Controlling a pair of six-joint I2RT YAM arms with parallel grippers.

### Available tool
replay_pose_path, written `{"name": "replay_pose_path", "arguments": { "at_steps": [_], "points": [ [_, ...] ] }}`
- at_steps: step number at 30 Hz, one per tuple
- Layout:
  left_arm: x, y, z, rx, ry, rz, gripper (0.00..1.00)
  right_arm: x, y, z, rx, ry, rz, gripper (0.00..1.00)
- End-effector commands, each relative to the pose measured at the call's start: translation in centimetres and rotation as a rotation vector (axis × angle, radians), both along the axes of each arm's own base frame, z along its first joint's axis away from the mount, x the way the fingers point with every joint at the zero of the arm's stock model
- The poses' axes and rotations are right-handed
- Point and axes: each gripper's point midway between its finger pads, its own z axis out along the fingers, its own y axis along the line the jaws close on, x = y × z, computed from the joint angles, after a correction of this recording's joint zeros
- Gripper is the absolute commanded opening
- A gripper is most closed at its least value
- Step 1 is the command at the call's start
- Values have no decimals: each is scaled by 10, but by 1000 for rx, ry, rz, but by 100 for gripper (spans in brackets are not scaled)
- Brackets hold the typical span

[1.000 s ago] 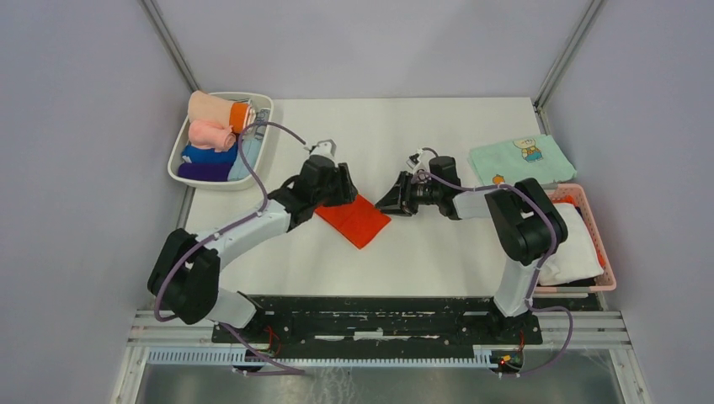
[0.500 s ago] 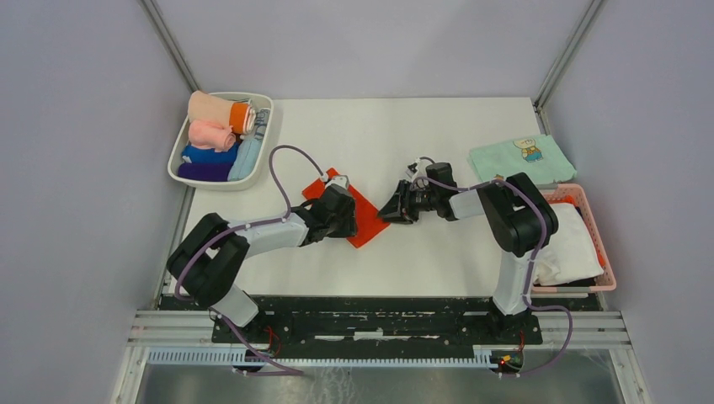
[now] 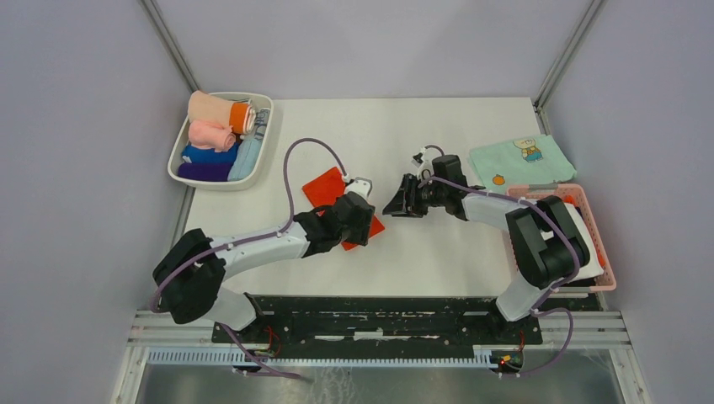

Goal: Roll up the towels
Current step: Roll the towel at the center of the board.

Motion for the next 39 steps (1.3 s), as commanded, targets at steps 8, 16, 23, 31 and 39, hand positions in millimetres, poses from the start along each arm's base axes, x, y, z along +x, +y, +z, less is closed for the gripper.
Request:
{"name": "replay_pose_path", "arguments": {
  "at_steps": [8, 16, 23, 31, 39],
  "points": [
    [-9, -20, -13, 118, -32, -182, 51, -9, -5, 0, -54, -37, 41, 51],
    [-17, -2, -40, 249, 24, -221, 54, -12, 3, -6, -30, -14, 64, 51],
    [-13, 16, -49, 378, 34, -207, 56, -14, 4, -6, -22, -20, 75, 51],
    [-18, 16, -64, 425, 86, -236, 53, -15, 6, -10, -4, -8, 76, 51],
    [-21, -14, -63, 306, 146, -225, 38, -13, -6, -13, -87, -10, 34, 51]
  ]
}}
